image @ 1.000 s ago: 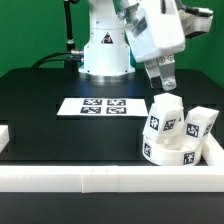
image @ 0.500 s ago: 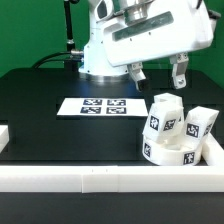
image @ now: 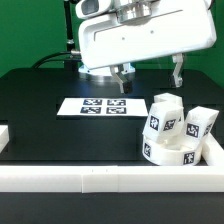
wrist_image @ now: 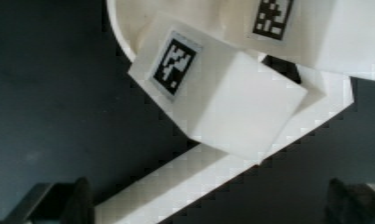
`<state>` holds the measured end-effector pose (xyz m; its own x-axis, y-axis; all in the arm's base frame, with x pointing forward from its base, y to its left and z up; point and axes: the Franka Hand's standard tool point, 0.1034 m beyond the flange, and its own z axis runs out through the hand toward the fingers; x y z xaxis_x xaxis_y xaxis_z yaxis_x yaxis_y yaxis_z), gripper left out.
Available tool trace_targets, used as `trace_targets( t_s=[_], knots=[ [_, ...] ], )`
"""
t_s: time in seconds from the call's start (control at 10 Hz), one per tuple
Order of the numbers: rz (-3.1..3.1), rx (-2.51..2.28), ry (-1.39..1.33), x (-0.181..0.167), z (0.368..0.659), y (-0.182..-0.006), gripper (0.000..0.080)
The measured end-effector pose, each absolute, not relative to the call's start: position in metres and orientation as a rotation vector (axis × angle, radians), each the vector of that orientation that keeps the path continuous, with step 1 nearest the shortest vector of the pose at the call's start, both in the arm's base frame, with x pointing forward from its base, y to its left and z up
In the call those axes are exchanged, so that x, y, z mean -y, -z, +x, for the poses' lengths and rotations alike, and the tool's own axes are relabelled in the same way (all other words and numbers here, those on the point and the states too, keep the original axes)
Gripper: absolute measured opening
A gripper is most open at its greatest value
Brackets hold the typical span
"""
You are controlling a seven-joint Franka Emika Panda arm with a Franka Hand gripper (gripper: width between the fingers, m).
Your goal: Assemble stool
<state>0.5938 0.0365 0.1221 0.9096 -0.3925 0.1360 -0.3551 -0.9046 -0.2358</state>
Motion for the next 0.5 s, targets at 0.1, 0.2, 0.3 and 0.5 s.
trace_targets(
  t_s=[0.1, 0.2, 0.3, 0.5],
  knots=[
    [-2.906, -0.435, 0.28, -0.0344, 0.594, -0.1221, 0.0649],
    [-2.943, -0.287, 0.293, -0.0322, 0.5942, -0.1222, 0.0649],
    [-2.975, -0.12, 0.304, -0.0297, 0.5944, -0.1222, 0.0649],
    [-3.01, 0.147, 0.316, -0.0249, 0.5946, -0.1223, 0.0649]
  ],
)
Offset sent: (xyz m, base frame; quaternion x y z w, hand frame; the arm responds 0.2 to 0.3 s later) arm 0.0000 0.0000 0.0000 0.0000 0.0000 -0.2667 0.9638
